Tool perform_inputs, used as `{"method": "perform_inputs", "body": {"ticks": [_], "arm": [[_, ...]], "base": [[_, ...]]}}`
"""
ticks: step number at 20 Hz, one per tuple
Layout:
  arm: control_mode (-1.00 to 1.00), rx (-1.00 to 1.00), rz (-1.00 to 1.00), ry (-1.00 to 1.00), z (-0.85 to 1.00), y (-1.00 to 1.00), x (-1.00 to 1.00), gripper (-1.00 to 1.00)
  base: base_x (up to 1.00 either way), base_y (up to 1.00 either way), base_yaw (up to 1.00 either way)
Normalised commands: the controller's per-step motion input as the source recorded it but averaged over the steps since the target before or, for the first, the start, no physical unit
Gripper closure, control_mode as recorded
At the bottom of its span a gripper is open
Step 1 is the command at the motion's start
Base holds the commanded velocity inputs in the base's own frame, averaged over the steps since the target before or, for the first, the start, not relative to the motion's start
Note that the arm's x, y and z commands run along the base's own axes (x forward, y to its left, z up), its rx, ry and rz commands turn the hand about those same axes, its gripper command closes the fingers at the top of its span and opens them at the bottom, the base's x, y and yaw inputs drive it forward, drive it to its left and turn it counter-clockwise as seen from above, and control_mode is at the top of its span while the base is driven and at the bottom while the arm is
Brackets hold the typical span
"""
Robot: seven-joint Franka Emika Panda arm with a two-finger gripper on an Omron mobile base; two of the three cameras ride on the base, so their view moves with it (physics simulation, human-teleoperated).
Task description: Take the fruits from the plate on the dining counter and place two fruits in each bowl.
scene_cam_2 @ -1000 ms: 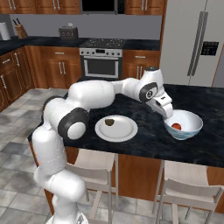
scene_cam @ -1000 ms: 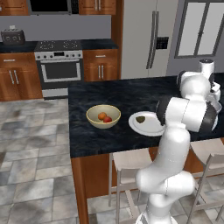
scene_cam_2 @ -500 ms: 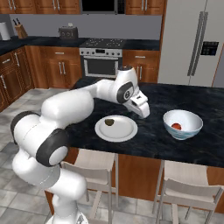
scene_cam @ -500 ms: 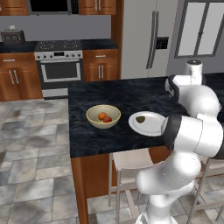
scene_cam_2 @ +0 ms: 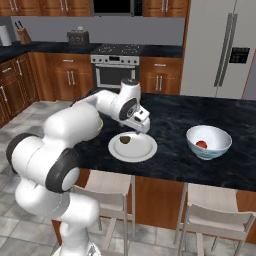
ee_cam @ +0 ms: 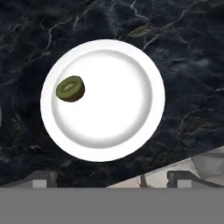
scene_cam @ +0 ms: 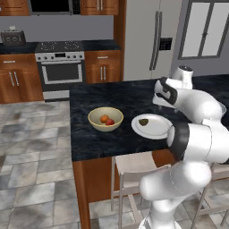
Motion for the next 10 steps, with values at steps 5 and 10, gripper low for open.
{"method": "perform_inputs", "body": {"ticks": [5,10], "arm": [[-1.00,-0.04,0.18,-0.04,-0.21,0.51,0.53,-1.00],[-1.00,-0.15,0.01,0.00,-0.32,0.19,0.43,-1.00]], "base": [[0.00,0.00,0.00],[0.00,0.00,0.00]]}}
